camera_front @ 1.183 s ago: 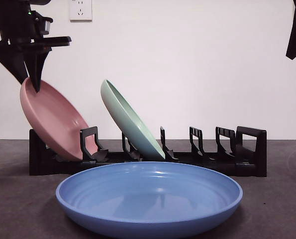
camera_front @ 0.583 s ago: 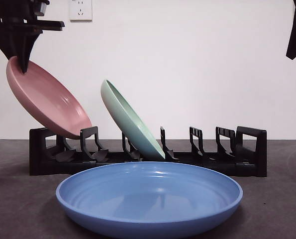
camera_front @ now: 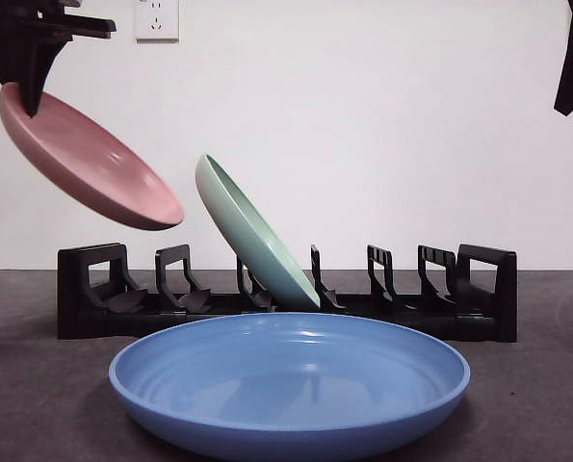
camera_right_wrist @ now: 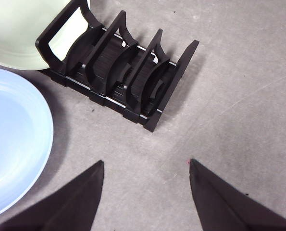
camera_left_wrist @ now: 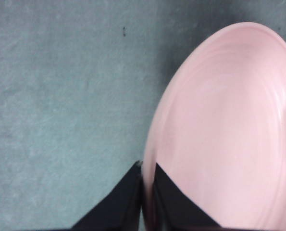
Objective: Place the plate
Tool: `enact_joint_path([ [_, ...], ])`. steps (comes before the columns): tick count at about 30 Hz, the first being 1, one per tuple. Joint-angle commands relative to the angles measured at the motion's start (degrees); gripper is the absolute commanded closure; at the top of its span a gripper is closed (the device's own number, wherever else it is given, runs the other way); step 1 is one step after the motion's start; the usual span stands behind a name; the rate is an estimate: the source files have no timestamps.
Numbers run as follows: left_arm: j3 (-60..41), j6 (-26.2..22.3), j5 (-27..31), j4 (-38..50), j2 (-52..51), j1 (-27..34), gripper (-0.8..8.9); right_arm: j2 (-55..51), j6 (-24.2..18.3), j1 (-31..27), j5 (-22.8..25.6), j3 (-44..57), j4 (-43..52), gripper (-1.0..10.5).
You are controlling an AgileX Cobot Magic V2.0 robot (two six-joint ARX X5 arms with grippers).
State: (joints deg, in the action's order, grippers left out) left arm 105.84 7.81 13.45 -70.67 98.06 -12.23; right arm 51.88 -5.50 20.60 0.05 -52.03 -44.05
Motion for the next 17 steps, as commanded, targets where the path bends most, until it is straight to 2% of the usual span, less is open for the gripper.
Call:
enact_joint_path([
  [1,1.8,-1.2,0.3,0.0,-1.3,0.1,8.03,0.4,0.8,0.3,0.0,-0.2,0.2,6.7],
  [8,1.1,-1.4,0.2,-3.1,-5.7,0.5,8.03,0.4,0.8,0.3,0.0,-0.2,0.3,6.7],
  [17,-5.4,-1.1,-0.2,-1.8,-15.0,0.6,8.03,0.4,0.8,0.3,0.0,-0.2,0.3,6.7],
])
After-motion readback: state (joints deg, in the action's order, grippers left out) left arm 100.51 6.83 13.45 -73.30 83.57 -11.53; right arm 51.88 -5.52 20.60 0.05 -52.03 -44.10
